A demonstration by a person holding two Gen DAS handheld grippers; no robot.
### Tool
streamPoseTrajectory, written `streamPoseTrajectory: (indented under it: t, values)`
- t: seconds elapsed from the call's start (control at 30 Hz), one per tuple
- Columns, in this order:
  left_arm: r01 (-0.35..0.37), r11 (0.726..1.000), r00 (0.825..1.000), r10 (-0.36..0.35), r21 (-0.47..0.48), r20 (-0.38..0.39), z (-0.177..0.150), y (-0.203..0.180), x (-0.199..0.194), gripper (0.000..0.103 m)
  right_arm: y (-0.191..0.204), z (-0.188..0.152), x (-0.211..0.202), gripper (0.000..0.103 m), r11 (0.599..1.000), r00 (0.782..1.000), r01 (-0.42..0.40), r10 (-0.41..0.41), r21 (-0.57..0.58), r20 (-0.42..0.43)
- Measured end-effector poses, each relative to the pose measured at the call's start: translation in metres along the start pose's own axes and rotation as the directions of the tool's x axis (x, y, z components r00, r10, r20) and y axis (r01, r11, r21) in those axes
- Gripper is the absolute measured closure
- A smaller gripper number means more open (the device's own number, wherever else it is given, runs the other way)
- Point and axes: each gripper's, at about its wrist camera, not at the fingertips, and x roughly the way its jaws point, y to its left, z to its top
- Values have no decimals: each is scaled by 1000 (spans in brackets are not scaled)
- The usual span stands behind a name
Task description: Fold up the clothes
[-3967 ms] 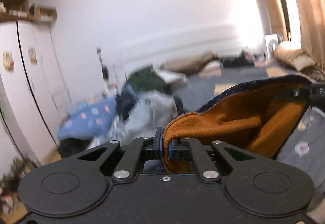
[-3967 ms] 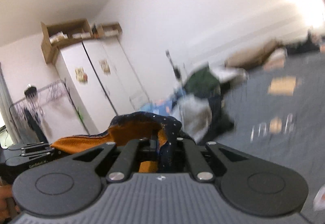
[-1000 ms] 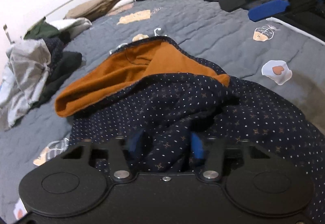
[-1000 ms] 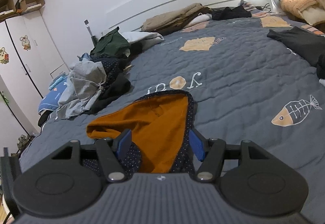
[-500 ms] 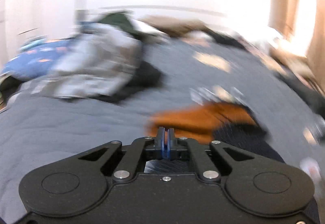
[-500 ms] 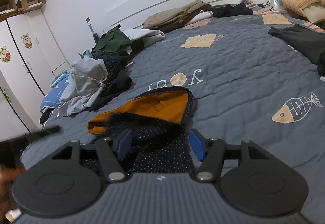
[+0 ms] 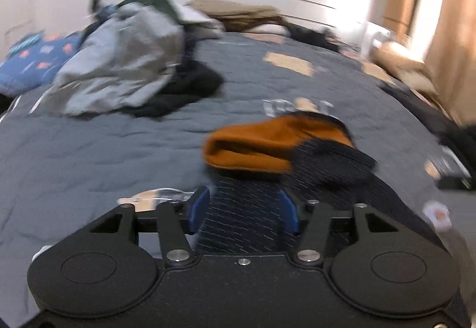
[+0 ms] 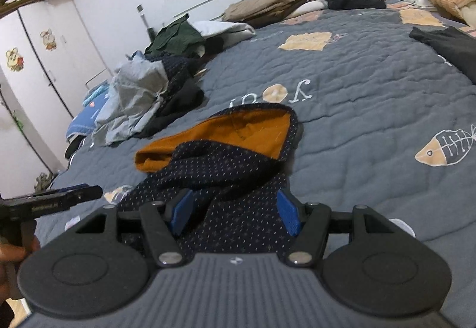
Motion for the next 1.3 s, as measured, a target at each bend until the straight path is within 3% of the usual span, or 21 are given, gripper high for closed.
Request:
streamPoseTrajectory:
  t: [0.17,0.33,0.57,0.7,0.87,0.93,1.0,1.03,1.1,1.3]
  values:
    - [78,994,997,-77,74,-11,-22,-30,-28,49,1,-10,-6,41,999,999,-24,23,-37,-36]
    - [111,989,993,-108,96,-44,-52,-51,-59,44,9,-24,-19,41,993,996,-63,56,-96,-71]
    - [132,986,979,-114,101,-168,-112,-68,-96,39,34,-53,-50,41,975,985,-138,118,-174,-122]
    - [181,980,965,-161,82,-208,-133,-75,-111,36,51,-81,-69,41,964,980,-164,135,-209,-146]
    - [157,975,960,-113,159,-255,-156,-89,-110,37,72,-118,-92,41,948,973,-190,147,-257,-177]
    - [140,972,957,-84,187,-277,-163,-92,-104,49,81,-132,-102,41,940,970,-200,151,-276,-189]
    - [118,973,953,-54,199,-298,-167,-91,-98,74,88,-146,-110,41,933,967,-208,153,-293,-202]
    - [117,976,950,-57,183,-306,-166,-87,-96,78,89,-150,-113,41,932,967,-206,147,-297,-208]
    - [116,982,951,-67,147,-303,-163,-79,-97,85,92,-154,-116,41,928,967,-201,137,-312,-215]
    - [38,996,975,-19,84,-221,-147,-55,-113,88,110,-173,-123,41,883,960,-235,146,-406,-238]
